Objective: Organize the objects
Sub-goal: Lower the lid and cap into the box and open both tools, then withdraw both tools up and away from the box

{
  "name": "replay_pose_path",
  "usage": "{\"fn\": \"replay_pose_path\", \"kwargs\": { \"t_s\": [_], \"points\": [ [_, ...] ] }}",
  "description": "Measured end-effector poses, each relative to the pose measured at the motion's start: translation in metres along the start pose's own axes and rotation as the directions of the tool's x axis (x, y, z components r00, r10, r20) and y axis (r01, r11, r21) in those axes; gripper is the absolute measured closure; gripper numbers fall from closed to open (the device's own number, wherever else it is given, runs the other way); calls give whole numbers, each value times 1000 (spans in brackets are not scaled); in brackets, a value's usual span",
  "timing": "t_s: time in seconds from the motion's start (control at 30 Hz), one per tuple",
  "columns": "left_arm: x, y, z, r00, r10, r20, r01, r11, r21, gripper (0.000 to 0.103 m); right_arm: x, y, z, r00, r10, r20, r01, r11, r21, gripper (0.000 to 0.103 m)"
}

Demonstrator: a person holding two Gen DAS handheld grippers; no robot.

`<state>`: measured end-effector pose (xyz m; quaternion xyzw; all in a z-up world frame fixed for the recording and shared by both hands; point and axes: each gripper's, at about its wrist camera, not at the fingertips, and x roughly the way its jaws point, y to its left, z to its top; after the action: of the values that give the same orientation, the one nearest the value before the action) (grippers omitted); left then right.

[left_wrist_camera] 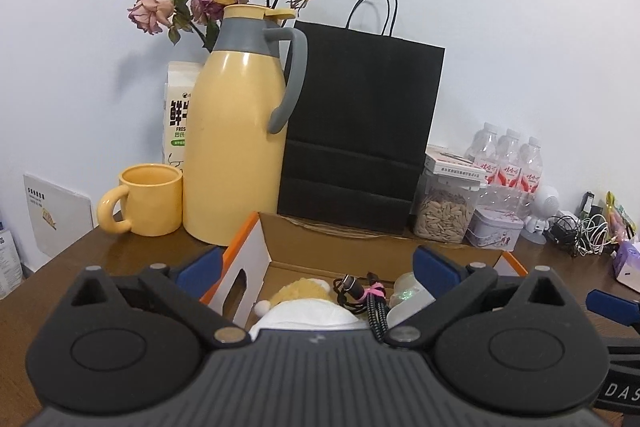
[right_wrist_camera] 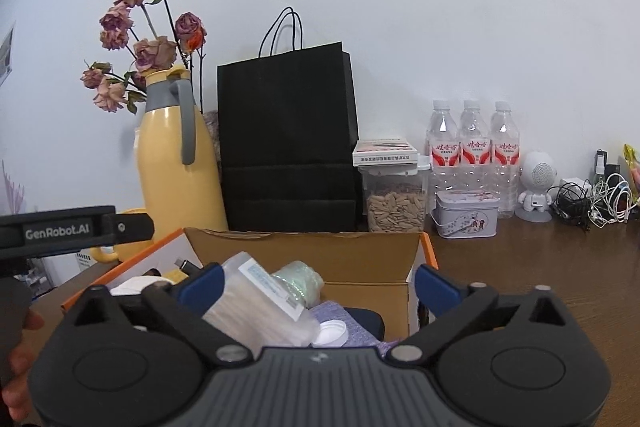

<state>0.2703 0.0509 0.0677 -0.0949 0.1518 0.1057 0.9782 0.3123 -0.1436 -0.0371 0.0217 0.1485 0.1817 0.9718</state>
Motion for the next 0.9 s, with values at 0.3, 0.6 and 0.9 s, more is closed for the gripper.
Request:
{"fn": "replay_pose_path", "kwargs": {
  "t_s": [0.3, 0.6, 0.9],
  "points": [
    [-6, 3, -3, 1000, -3, 1, 3, 1000, -13, 0, -6, 0, -1, 1000, -15, 13, 15, 1000, 3, 0],
    [-23, 8, -6, 999, -13, 29, 14, 1000, -23, 0, -19, 3, -5, 1000, -20, 22, 21, 999, -29, 0],
    [-45, 13, -15, 998, -49, 31, 48, 999, 15, 0, -43, 4, -10, 999, -1, 32, 3, 998, -60, 0]
  ]
}}
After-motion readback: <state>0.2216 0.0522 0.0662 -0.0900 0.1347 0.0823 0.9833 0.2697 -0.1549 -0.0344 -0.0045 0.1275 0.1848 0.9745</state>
